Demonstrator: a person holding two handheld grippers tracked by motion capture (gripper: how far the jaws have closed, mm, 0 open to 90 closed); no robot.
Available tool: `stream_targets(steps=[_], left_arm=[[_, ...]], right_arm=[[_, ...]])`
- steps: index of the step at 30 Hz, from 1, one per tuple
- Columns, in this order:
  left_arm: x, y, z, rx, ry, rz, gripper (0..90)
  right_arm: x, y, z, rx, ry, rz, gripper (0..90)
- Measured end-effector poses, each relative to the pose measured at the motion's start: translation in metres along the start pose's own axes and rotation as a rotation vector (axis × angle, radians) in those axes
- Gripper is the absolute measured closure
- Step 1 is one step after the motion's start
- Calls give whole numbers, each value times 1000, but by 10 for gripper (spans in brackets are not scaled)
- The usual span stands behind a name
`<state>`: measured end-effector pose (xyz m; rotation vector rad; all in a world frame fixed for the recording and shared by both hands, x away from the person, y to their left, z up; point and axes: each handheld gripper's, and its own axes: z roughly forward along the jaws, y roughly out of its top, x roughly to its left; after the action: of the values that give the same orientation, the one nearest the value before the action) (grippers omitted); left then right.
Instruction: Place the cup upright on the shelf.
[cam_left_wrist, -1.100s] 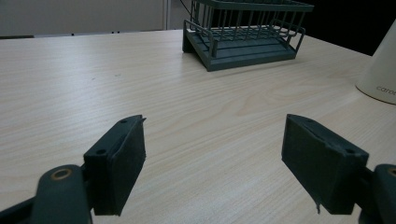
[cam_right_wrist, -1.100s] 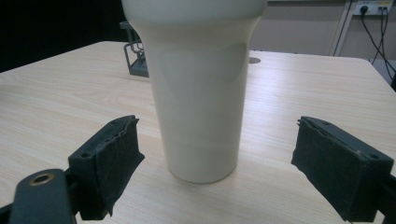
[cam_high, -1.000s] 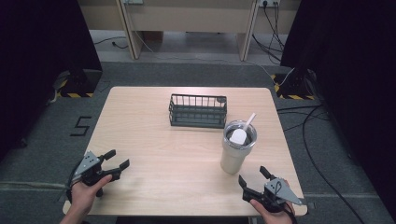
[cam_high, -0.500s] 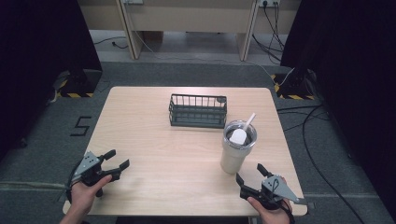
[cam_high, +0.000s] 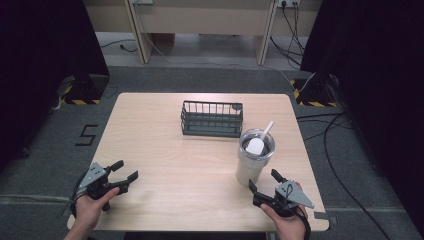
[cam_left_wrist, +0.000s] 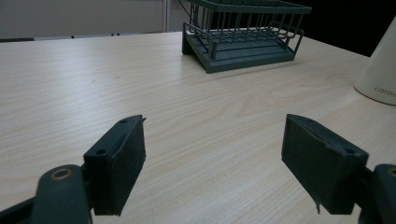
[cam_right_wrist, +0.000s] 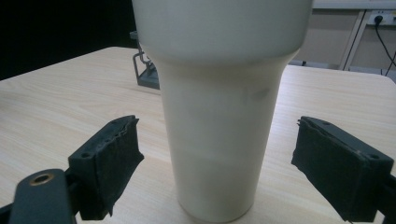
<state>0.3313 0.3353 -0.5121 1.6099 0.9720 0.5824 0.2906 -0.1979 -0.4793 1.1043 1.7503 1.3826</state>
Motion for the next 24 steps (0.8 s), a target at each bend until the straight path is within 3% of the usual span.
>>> stream_targets(steps=[24], left_arm=[[0, 0, 0, -1, -2, 1, 212]], right_arm=[[-2, 9, 29, -2, 10, 11, 146]])
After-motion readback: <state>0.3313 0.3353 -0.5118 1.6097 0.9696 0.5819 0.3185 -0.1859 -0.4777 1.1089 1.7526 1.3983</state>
